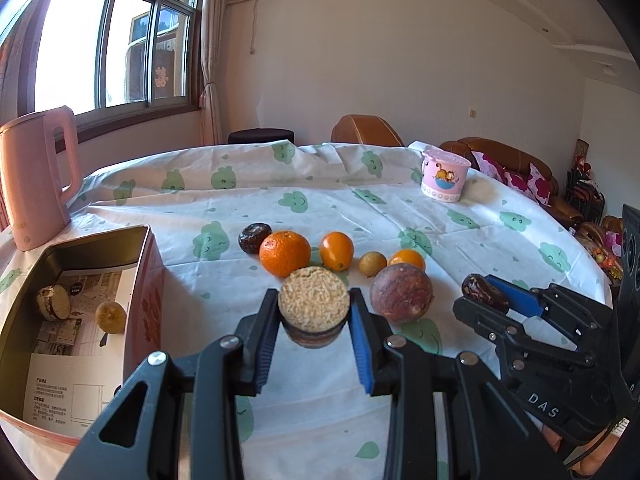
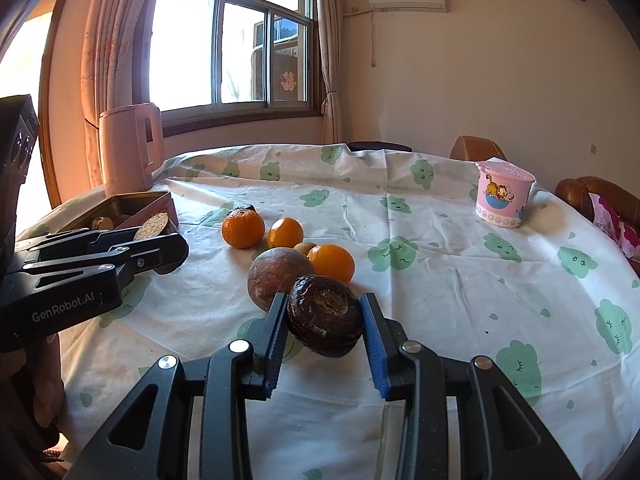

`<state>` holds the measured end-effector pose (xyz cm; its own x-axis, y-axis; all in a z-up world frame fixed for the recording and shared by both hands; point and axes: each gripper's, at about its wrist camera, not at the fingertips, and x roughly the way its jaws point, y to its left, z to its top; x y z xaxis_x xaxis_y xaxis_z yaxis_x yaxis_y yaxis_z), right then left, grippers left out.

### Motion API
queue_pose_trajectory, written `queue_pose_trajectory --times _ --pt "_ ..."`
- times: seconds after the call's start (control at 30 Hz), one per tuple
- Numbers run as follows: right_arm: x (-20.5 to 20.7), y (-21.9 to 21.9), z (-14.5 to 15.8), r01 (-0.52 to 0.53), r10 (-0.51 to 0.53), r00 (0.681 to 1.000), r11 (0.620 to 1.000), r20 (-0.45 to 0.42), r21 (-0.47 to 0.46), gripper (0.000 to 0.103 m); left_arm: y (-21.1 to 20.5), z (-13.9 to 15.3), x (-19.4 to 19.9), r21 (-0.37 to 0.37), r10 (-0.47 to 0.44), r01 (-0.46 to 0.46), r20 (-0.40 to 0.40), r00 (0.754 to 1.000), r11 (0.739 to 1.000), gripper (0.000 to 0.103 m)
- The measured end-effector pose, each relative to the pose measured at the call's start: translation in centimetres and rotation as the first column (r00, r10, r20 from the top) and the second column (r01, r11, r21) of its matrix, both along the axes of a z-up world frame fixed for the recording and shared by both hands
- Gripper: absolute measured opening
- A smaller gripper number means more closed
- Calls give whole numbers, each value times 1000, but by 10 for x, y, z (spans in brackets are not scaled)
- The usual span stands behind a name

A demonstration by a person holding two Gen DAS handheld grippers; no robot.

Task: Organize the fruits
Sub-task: 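Lift the oat-topped cake with the left tool while the right tool lifts the dark date, then carry the cake with the left tool while the right tool carries the date over the tin box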

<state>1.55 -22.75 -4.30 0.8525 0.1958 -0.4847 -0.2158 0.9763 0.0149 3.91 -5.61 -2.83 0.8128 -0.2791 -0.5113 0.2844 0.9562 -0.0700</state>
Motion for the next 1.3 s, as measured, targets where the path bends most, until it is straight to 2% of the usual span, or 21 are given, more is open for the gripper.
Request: queue_pose_trajectory --times 0.57,1.3 --pt "-8 0 2 -3 2 998 1000 60 2 38 3 7 -15 -15 8 -6 100 995 1000 35" --pt "-19 0 4 -18 17 992 1000 125 11 38 6 10 -24 -25 29 -26 155 988 999 35"
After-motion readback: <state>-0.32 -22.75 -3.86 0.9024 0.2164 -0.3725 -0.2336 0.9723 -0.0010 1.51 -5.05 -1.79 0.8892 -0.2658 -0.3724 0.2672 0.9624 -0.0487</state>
